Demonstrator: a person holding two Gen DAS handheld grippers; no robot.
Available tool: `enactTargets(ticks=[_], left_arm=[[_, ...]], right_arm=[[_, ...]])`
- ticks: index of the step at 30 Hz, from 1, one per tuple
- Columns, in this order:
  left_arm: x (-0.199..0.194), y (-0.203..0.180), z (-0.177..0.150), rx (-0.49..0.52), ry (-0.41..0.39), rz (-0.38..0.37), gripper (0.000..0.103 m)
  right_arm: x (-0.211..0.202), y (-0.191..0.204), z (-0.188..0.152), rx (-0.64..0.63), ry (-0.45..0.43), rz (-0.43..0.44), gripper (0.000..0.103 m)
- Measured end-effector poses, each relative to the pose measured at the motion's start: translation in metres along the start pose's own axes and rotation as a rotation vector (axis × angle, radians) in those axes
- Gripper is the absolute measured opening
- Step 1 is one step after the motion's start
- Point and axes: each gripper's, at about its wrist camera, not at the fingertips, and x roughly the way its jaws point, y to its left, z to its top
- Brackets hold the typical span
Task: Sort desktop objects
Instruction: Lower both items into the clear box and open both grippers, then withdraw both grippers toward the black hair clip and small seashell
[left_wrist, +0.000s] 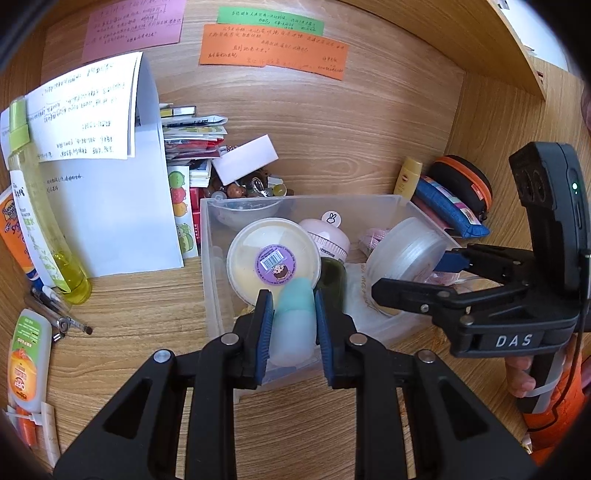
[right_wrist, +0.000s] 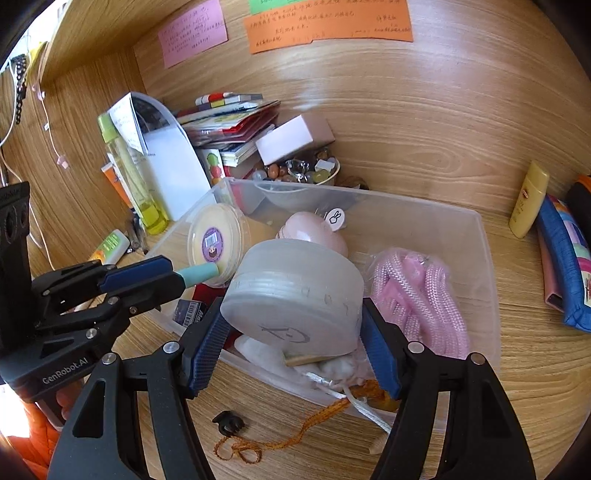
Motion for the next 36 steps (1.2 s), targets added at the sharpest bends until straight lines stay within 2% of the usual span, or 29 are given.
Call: enactTargets(ticks=[4, 12, 15, 20, 22, 24, 27, 30, 36], left_arm=[[-0.001, 0.002, 0.0, -0.016, 0.012, -0.022, 0.023], [-0.013, -0.001, 0.001, -0.023, -0.009, -0.02, 0.024], [-0.019, -0.003, 0.001, -0.025, -0.021, -0.015, 0.032], [-0.031, -0.006, 0.001, -0.027, -0.042, -0.007, 0.037], [-0.037, -0.007, 0.0, -0.027, -0.055, 0.0, 0.048], [-0.043, -0.009, -0.001, -0.026, -0.071, 0.007, 0.053], [-0.05, -0.014, -0.002, -0.018, -0.083, 0.013, 0.056], [-0.055, -0.02, -0.004, -0.009, -0.088, 0.025, 0.067], [-0.06, -0.032, -0.013, 0.016, -0.076, 0.041, 0.069]], right_arm=[[0.002, 0.006, -0.002, -0.027, 0.002, -0.023, 0.066], [-0.001, 0.011, -0.002, -0.051, -0.005, -0.061, 0.067], [-0.006, 0.014, -0.003, -0.061, -0.017, -0.071, 0.071], [-0.02, 0.018, -0.005, -0.07, -0.049, -0.078, 0.074], [-0.028, 0.018, -0.007, -0.069, -0.064, -0.082, 0.075], [-0.034, 0.017, -0.008, -0.066, -0.074, -0.086, 0.075], [-0.045, 0.013, -0.013, -0.055, -0.087, -0.1, 0.076], [-0.052, 0.006, -0.017, -0.04, -0.093, -0.112, 0.076], [-0.071, -0.01, -0.031, -0.014, -0.106, -0.147, 0.076]])
